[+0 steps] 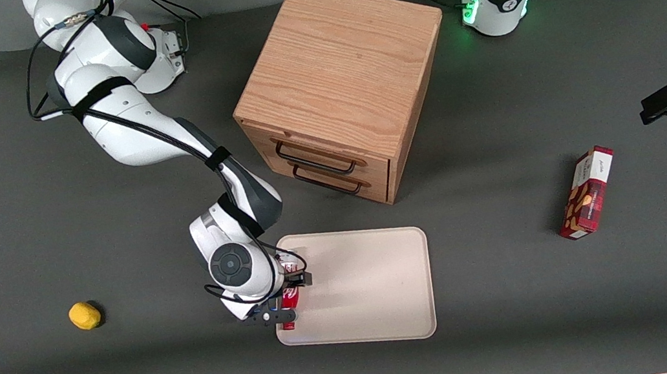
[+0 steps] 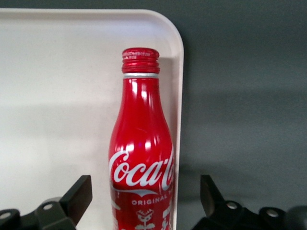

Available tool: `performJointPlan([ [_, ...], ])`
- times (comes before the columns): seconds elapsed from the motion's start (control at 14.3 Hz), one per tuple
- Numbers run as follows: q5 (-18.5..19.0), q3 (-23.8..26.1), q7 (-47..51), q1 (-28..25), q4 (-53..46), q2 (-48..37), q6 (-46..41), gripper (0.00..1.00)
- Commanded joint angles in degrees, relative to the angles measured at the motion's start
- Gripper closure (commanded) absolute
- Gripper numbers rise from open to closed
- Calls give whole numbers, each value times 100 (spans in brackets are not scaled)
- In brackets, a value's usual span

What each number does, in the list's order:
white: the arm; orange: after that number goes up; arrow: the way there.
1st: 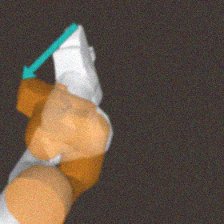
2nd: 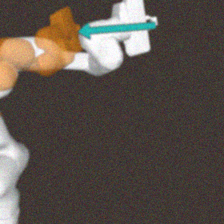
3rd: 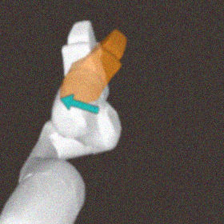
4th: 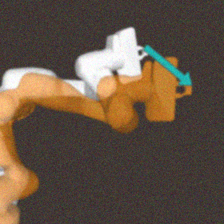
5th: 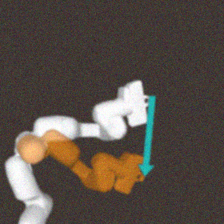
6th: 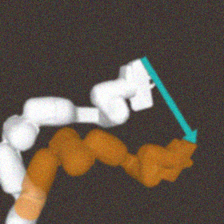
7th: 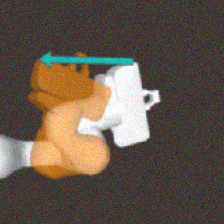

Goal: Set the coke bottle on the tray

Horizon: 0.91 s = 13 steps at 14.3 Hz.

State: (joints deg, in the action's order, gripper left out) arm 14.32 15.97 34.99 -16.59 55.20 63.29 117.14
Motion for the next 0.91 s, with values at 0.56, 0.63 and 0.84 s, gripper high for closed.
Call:
performJointPlan([
  [0.56, -343, 493, -238, 1173, 825, -1862, -1825, 0],
  [0.63, -343, 713, -404, 1480, 983, -2082, -2036, 0],
  [0.84, -334, 1214, -485, 2429, 1903, -3029, -2380, 0],
])
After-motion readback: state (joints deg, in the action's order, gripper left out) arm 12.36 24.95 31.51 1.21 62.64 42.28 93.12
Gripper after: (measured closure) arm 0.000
